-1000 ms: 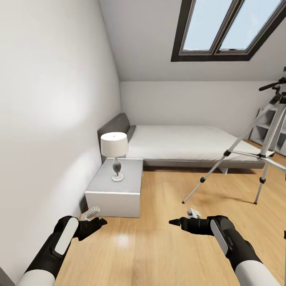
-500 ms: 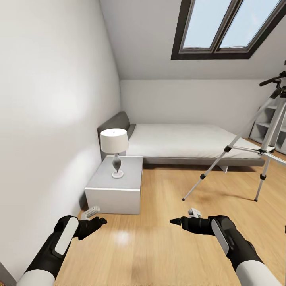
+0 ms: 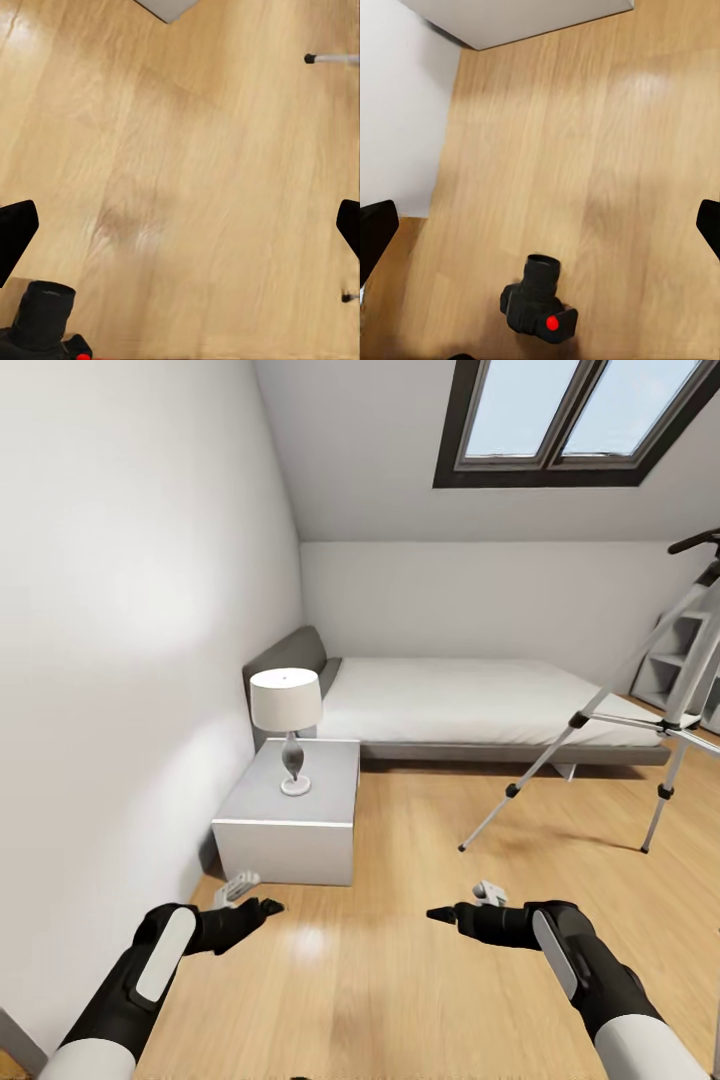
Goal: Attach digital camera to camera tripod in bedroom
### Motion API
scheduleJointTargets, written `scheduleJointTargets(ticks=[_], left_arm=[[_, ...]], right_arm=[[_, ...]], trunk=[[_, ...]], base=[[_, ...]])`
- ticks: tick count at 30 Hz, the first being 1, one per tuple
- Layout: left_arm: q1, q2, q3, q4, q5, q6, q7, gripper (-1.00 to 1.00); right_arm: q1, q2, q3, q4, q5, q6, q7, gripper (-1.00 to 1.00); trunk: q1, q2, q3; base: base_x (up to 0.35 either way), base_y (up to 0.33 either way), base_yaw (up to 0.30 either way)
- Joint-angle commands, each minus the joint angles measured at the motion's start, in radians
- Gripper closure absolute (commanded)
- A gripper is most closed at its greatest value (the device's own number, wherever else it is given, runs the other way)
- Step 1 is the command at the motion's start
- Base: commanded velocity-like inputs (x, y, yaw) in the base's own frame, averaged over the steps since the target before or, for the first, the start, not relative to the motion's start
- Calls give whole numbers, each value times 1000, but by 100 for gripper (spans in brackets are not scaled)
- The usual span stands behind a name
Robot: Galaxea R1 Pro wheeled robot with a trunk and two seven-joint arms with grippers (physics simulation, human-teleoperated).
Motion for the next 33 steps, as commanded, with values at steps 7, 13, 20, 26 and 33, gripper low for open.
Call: scheduleJointTargets(ticks=[7,13,20,26,33], left_arm=[[-1,1,3,7,4,7,-98,-100],[0,0,1,-2,3,7,-103,-100],[-1,-1,-1,-8,6,8,-109,-100],[-1,0,-2,-10,9,11,-170,-100],[-1,-1,-4,-11,1,11,-220,-100]], right_arm=[[-1,-26,2,-1,12,7,146,-100],[-1,-37,3,0,14,8,166,-100],[-1,-42,0,1,14,10,172,-100],[-1,-43,0,2,13,11,174,-100],[-1,-42,0,3,14,12,174,-100]], trunk=[[3,-2,-28],[6,-4,-51],[9,-5,-78],[11,-7,-102],[15,-8,-129]], base=[[0,0,0],[0,0,0],[0,0,0],[0,0,0],[0,0,0]])
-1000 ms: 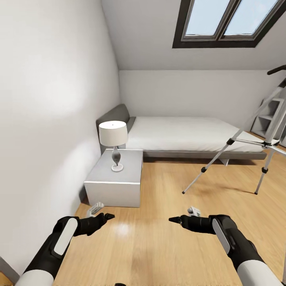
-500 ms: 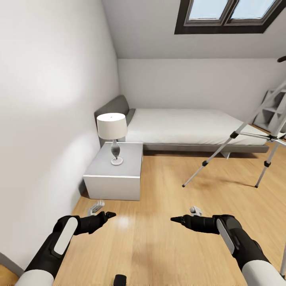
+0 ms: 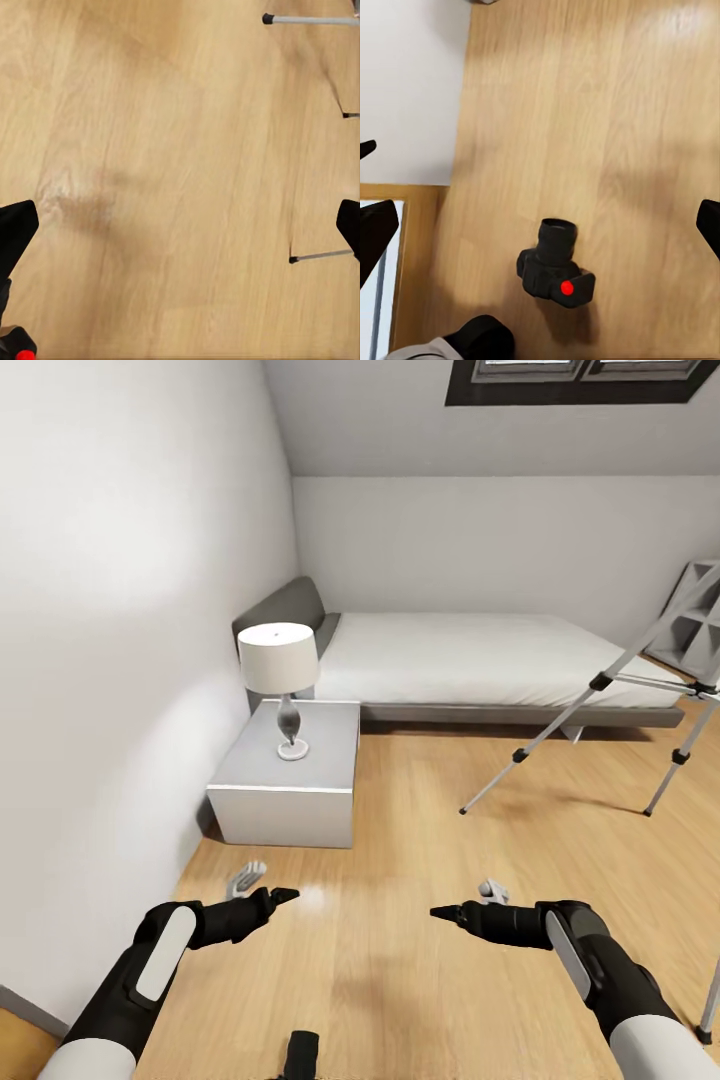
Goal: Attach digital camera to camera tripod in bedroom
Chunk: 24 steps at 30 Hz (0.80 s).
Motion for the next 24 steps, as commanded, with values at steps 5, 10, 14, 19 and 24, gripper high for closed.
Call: scheduleJointTargets(ticks=[5,10,14,19,24], left_arm=[[-1,0,2,1,-8,3,-12,-100],[0,-2,0,5,-16,-2,-10,-100],[0,-4,-4,7,-46,-4,-8,-100],[0,-6,-8,10,-118,-5,-7,-100],[0,-8,-9,13,-168,-6,-8,-100]], right_arm=[[-1,0,-1,0,0,5,3,-100],[-1,0,-2,3,0,4,2,-100],[-1,0,-2,7,0,4,2,-100],[-1,0,-1,9,0,4,2,-100],[-1,0,-1,9,0,4,1,-100]], trunk=[[2,-2,-20],[4,-3,-40],[6,-4,-55],[8,-5,-74],[11,-6,-94]], base=[[0,0,0],[0,0,0],[0,0,0],[0,0,0],[0,0,0]])
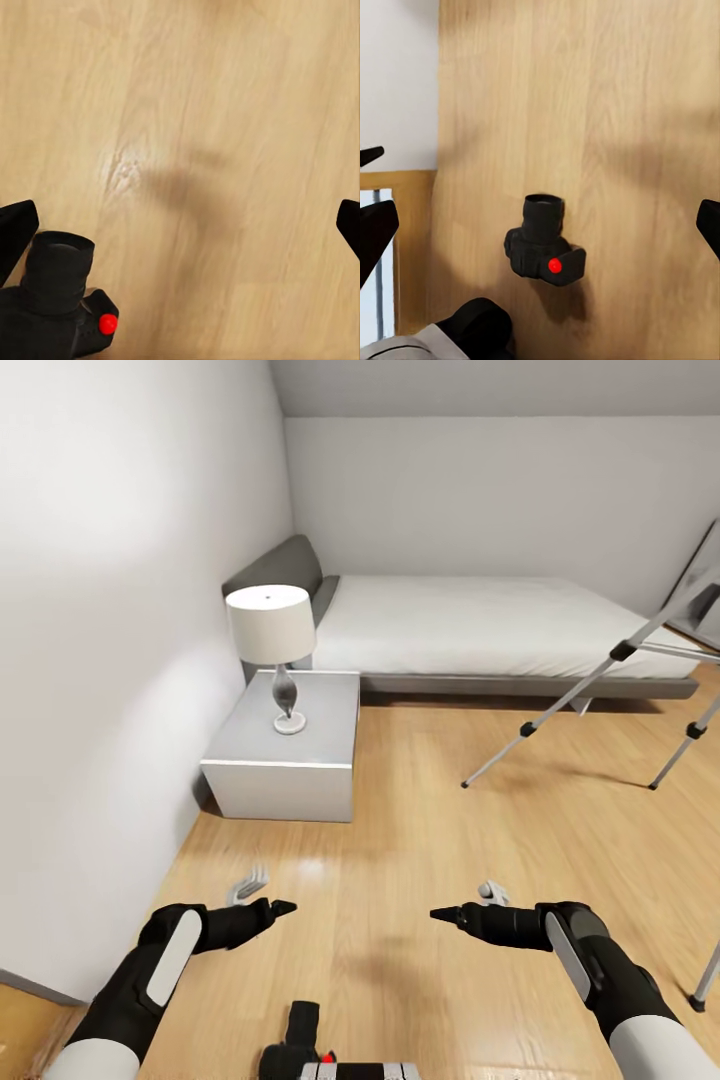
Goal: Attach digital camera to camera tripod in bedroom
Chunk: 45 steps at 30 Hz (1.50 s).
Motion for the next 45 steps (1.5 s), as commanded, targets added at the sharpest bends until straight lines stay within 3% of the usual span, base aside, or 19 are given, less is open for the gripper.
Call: scheduleJointTargets(ticks=[1,7,23,45], left_arm=[[-1,-1,2,0,-13,5,-8,-100],[-1,-2,2,1,-33,5,-8,-100],[-1,-2,2,4,-42,5,-8,-100],[-1,3,5,3,-27,5,-18,-100]], right_arm=[[0,0,-2,0,0,5,3,-100],[0,0,-2,-4,0,4,4,-100],[0,0,-3,-12,-4,0,6,-100],[0,0,-2,-3,0,-2,5,-100]], trunk=[[0,-1,-5],[3,-2,-28],[10,-6,-90],[20,-11,-175]], base=[[0,0,0],[0,0,0],[0,0,0],[0,0,0]])
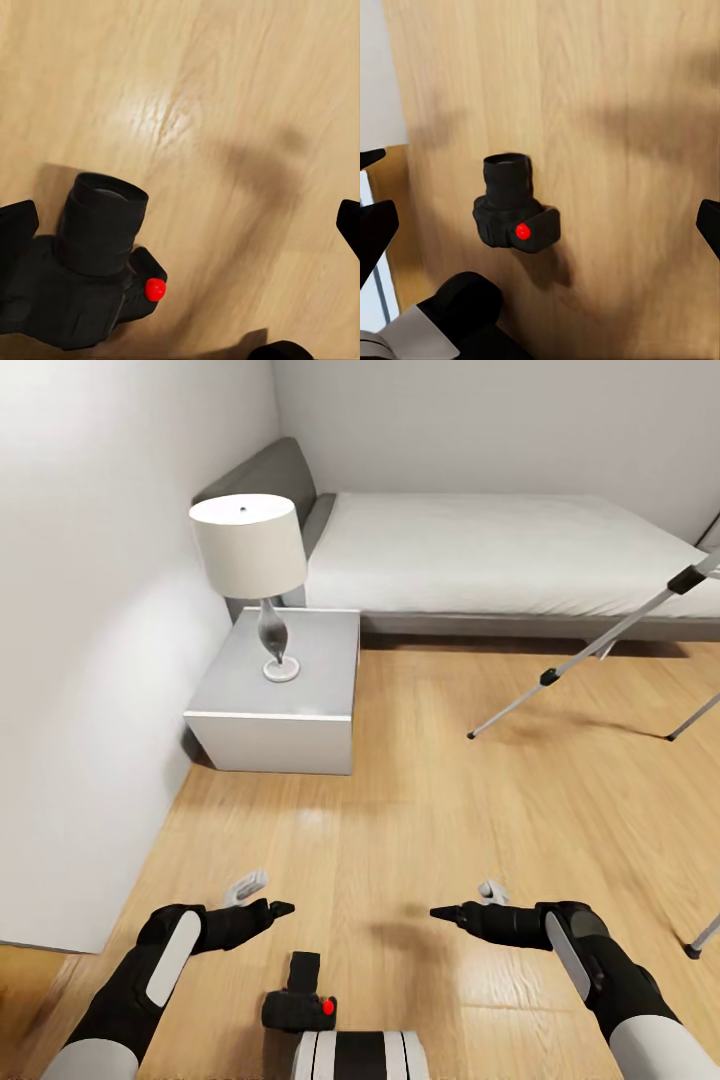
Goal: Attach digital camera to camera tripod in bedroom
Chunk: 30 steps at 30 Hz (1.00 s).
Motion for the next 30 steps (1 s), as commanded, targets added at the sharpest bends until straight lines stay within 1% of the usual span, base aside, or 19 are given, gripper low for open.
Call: scheduleJointTargets(ticks=[1,25,30], left_arm=[[0,0,3,0,-6,5,-8,-100],[0,3,6,3,-11,3,-2,-100],[0,4,6,10,-14,2,2,-100]], right_arm=[[0,0,-2,0,-1,5,3,-100],[0,0,-2,-11,-6,3,4,-100],[0,0,-2,-11,-11,4,17,-100]], trunk=[[0,-1,-5],[11,-6,-97],[13,-7,-117]], base=[[0,0,0],[0,0,0],[0,0,0]])
